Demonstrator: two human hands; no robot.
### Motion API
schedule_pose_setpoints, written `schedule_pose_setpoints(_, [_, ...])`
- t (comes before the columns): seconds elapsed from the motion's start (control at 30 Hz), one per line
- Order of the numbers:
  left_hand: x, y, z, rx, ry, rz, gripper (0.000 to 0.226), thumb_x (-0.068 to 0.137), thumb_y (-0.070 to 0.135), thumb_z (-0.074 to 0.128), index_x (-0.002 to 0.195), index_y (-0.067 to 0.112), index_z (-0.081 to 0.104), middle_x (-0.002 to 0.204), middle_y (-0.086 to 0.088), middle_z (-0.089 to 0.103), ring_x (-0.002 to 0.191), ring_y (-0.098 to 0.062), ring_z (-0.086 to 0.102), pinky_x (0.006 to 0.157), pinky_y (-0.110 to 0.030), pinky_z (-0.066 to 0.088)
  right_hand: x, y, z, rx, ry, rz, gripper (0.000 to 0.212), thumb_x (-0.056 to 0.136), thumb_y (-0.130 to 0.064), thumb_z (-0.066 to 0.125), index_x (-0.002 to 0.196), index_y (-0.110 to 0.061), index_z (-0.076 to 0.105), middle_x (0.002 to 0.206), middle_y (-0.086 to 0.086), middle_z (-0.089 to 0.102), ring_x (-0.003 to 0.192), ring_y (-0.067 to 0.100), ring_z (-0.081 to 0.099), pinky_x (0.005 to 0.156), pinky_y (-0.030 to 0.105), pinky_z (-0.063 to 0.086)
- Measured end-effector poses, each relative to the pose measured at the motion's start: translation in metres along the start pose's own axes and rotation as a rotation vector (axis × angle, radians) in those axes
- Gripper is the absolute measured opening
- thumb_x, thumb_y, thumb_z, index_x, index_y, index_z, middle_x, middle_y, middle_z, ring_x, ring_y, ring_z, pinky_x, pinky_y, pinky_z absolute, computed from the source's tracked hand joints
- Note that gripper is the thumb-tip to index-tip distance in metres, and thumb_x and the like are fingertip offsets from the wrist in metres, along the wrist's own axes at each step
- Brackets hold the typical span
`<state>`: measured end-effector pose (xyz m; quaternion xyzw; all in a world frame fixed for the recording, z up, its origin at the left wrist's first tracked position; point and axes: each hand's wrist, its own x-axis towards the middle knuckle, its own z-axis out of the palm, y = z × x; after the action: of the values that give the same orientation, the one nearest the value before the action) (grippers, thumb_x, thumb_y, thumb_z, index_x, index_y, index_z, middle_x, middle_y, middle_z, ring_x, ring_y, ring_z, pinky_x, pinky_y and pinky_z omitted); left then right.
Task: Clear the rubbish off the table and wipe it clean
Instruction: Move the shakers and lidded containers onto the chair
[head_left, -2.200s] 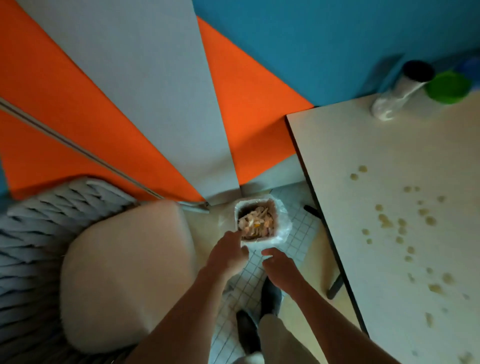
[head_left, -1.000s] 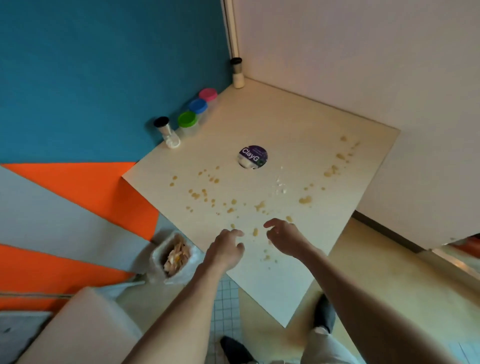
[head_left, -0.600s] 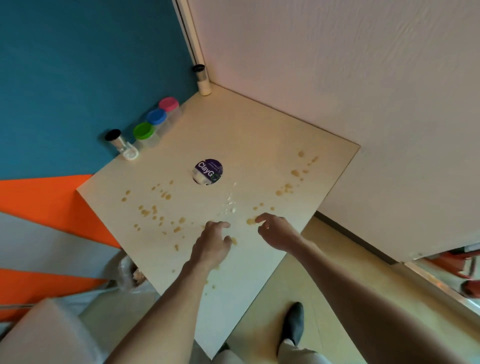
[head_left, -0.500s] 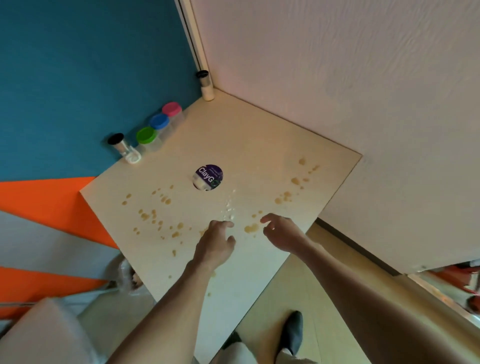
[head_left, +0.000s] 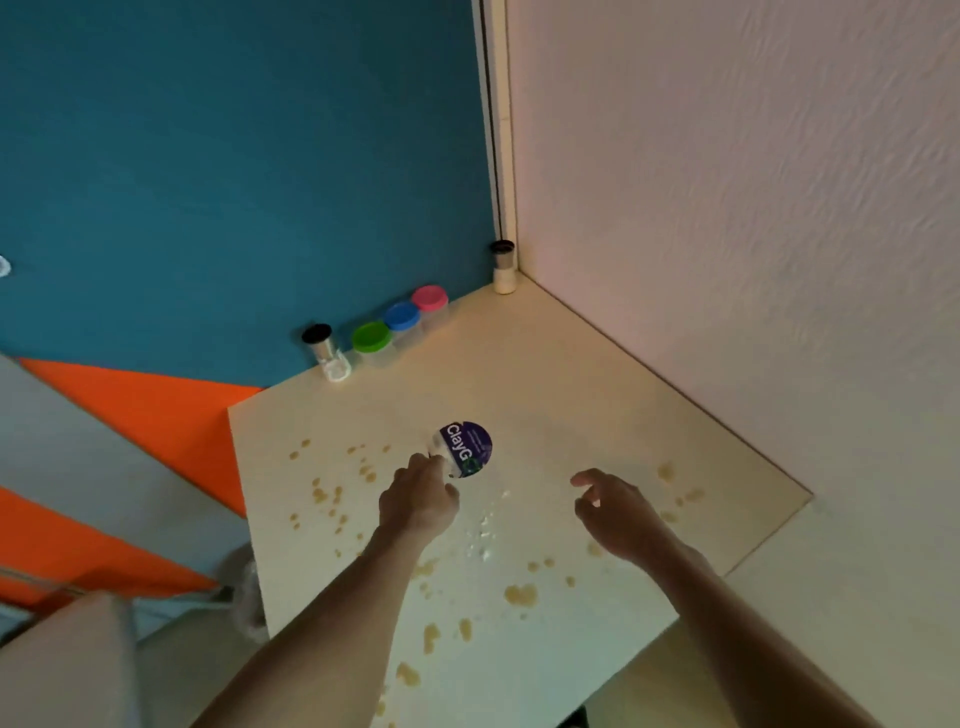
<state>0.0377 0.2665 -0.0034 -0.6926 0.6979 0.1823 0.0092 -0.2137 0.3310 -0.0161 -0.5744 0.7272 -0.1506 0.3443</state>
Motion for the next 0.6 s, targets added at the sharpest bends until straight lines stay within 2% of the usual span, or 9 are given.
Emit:
schedule_pose_setpoints(0.23, [0.073,0.009,-0.013,-0.054,0.014,-0.097,0.037,0.093,0.03,0.047,0.128,0.025,0.057,0.124,-0.004,0.059,0.113,-0.027,0.059,0.084,-0.037,0.049,0.089,-0.035,-0.03,-0.089,-0.071,-0.084,0.033,0.092,-0.025,0.051,0.124,-0.03,0.058,0.113,-0.002,0.064,0.109,0.015,0.059,0.097,0.03,0.045])
schedule_pose_setpoints(0.33, [0.105,-0.003,-0.019,-0.007,0.023,-0.13,0.034,0.094,0.033,0.046,0.125,0.027,0.059,0.121,0.001,0.064,0.112,-0.024,0.061,0.088,-0.037,0.051,0.135,-0.056,-0.032,-0.101,-0.113,-0.105,0.033,0.092,-0.023,0.053,0.124,-0.029,0.059,0.115,0.0,0.063,0.105,0.014,0.059,0.095,0.028,0.045])
schedule_pose_setpoints(0.47, [0.151,-0.025,-0.043,0.062,0.046,-0.175,0.036,0.095,0.034,0.045,0.128,0.025,0.056,0.128,0.0,0.059,0.12,-0.024,0.055,0.094,-0.039,0.048,0.202,-0.092,-0.035,-0.114,-0.142,-0.174,0.034,0.094,-0.022,0.052,0.128,-0.027,0.057,0.121,0.001,0.061,0.105,0.014,0.058,0.09,0.025,0.045])
schedule_pose_setpoints(0.6, [0.192,-0.05,-0.069,0.053,0.114,-0.256,0.038,0.096,0.033,0.045,0.132,0.023,0.055,0.129,-0.002,0.055,0.122,-0.025,0.05,0.094,-0.041,0.048,0.248,-0.123,-0.029,-0.113,-0.146,-0.217,0.035,0.095,-0.02,0.052,0.129,-0.027,0.054,0.127,0.003,0.052,0.11,0.015,0.057,0.095,0.029,0.047])
